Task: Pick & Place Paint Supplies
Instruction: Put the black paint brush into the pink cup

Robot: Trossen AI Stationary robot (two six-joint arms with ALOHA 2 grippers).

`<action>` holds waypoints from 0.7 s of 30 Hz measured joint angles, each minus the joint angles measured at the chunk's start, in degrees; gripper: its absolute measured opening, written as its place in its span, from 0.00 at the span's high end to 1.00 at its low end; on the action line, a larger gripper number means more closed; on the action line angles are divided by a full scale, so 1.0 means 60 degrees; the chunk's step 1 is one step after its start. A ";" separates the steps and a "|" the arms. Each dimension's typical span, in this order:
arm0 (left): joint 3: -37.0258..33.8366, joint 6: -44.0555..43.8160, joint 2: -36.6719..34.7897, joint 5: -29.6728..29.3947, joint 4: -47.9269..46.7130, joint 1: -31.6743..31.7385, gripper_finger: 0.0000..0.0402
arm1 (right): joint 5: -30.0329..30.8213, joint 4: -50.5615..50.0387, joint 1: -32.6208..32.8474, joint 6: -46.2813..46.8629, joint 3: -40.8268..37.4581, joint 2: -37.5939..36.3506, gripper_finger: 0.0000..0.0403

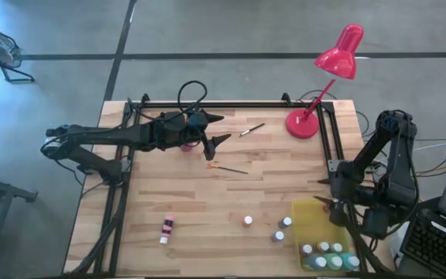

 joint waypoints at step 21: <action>0.0000 0.0075 0.0000 0.0662 -0.0370 -0.0007 0.21 | 0.4872 0.0041 -0.0721 -0.1882 0.0086 0.0000 0.49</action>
